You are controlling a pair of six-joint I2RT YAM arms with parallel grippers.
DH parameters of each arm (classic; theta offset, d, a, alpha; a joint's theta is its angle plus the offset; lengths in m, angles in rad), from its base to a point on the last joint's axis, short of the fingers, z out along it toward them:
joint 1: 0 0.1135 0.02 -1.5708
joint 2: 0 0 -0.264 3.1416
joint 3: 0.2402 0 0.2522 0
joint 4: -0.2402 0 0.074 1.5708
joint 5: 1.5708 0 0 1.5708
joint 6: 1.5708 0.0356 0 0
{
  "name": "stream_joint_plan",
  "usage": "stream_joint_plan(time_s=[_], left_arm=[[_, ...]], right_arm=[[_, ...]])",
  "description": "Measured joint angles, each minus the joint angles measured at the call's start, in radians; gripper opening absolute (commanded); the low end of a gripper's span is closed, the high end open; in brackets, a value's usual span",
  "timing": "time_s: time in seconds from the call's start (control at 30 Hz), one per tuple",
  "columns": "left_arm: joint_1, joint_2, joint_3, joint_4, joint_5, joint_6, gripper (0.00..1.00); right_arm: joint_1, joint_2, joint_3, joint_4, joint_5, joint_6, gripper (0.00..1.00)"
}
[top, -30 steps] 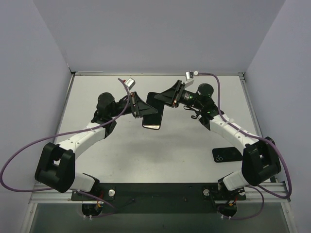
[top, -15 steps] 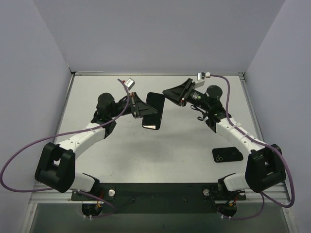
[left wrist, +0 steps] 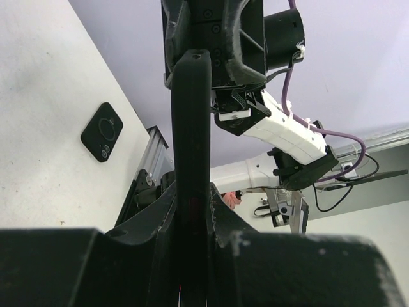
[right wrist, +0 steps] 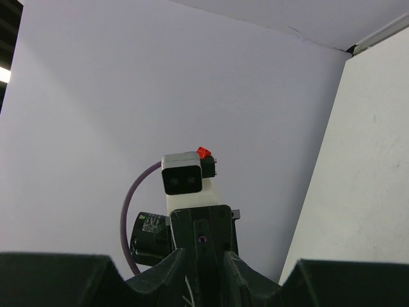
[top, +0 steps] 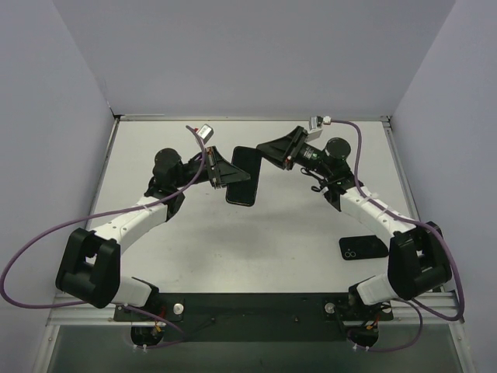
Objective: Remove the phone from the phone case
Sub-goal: Remove the phone case from the phone.
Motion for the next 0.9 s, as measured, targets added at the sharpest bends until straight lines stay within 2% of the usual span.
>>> stream_joint_plan(time_s=[0.1, 0.2, 0.23, 0.4, 0.57, 0.67, 0.9], left_arm=[[0.000, 0.000, 0.000, 0.003, 0.000, -0.003, 0.00], [0.000, 0.000, 0.000, 0.001, -0.001, -0.009, 0.00], [0.001, 0.000, 0.000, -0.003, -0.001, -0.010, 0.00], [0.003, -0.001, 0.000, 0.005, -0.007, -0.031, 0.00], [0.011, -0.001, 0.000, 0.013, -0.025, -0.042, 0.00], [0.025, -0.001, 0.000, 0.035, -0.039, -0.054, 0.00], [0.055, -0.001, 0.069, 0.084, -0.076, -0.061, 0.00]], right_arm=[[0.006, 0.022, -0.006, 0.035, -0.001, 0.018, 0.25], [0.009, 0.040, -0.016, 0.067, -0.003, 0.039, 0.10], [0.011, 0.045, -0.017, 0.080, -0.003, 0.048, 0.00], [0.012, 0.074, -0.037, 0.199, -0.002, 0.106, 0.00], [0.033, 0.142, -0.056, 0.335, 0.052, 0.322, 0.00], [0.070, 0.179, -0.054, 0.385, 0.145, 0.459, 0.00], [0.167, 0.224, 0.032, 0.441, 0.407, 0.594, 0.00]])
